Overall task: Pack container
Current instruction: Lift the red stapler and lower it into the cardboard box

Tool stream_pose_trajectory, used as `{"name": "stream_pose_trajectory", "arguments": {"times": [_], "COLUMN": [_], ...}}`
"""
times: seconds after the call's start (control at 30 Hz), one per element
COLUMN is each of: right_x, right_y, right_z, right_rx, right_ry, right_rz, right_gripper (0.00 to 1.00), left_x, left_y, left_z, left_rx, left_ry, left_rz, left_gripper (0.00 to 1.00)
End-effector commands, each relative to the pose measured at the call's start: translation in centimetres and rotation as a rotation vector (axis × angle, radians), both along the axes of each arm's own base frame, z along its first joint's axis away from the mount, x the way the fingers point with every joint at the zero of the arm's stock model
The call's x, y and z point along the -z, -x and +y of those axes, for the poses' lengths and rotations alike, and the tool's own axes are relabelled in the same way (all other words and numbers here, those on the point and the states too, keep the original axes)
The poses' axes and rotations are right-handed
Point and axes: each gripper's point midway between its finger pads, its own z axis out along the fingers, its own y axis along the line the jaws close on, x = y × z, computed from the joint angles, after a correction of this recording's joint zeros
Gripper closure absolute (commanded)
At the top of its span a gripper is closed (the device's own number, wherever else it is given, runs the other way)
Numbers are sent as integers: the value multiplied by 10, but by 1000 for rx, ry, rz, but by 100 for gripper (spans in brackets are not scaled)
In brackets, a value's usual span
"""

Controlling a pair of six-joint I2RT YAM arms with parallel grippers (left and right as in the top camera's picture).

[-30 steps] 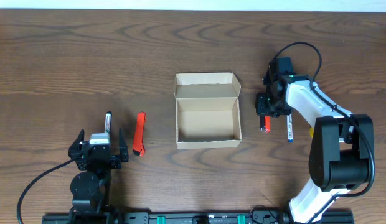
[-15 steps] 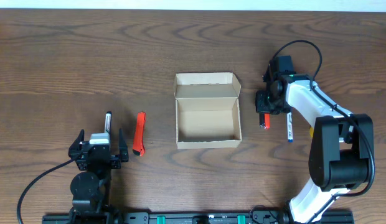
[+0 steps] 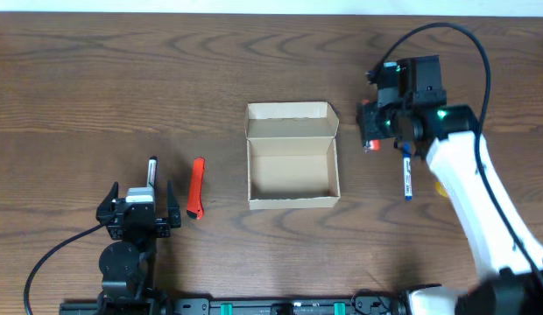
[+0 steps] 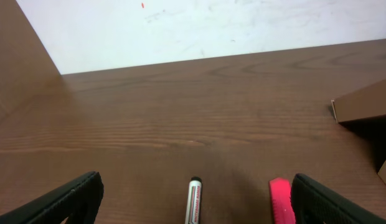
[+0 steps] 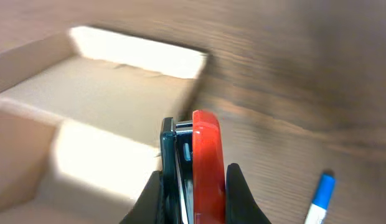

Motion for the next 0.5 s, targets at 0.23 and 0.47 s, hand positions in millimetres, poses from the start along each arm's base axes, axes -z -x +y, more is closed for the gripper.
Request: {"name": "stream_pose_trajectory", "arguments": {"times": [0.23, 0.47], "right_x": [-23, -17], "right_y": [87, 113], "right_z": [104, 127], "right_rx": [-798, -1220], "right_ry": [134, 292], "right_rz": [-127, -253], "right_gripper": [99, 99], "left_x": [14, 14], "left_y": [0, 0], "left_z": [-1, -1], "left_rx": [9, 9], "left_ry": [-18, -18], "left_rz": [30, 30], "left_gripper": [5, 4]}}
